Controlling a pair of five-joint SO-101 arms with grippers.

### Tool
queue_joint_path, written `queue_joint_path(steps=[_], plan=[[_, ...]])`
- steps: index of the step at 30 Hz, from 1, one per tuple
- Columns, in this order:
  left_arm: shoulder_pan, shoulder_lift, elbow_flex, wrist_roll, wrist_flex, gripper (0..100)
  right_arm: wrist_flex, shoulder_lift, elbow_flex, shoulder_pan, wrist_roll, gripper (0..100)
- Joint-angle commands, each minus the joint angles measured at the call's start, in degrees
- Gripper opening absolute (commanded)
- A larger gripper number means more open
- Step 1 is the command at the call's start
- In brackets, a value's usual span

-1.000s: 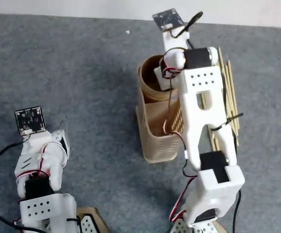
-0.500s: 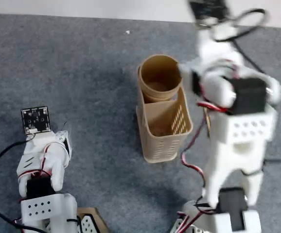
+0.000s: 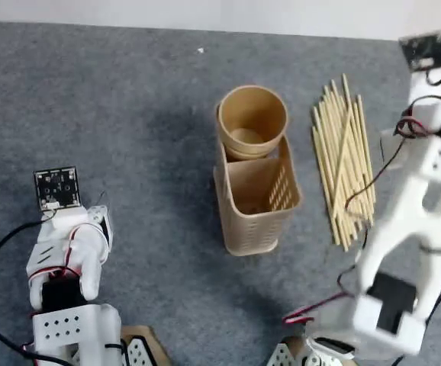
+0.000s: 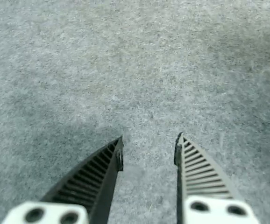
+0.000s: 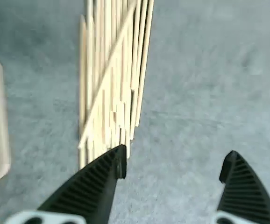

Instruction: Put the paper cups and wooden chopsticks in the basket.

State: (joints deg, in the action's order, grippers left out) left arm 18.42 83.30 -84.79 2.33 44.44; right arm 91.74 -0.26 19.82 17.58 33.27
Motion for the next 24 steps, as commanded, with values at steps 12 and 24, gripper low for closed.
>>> queue_joint_path(steps=[12,24], plan=[[-1.0,0.6,-2.3,-0.3,-5.6,20,-18.6,27.8,-3.1,-2.3,0.7,32.1],[-1.0,0.6,-2.7,-0.3,-6.2,20,-19.8,32.4,-2.9,-8.3,0.7,32.0]])
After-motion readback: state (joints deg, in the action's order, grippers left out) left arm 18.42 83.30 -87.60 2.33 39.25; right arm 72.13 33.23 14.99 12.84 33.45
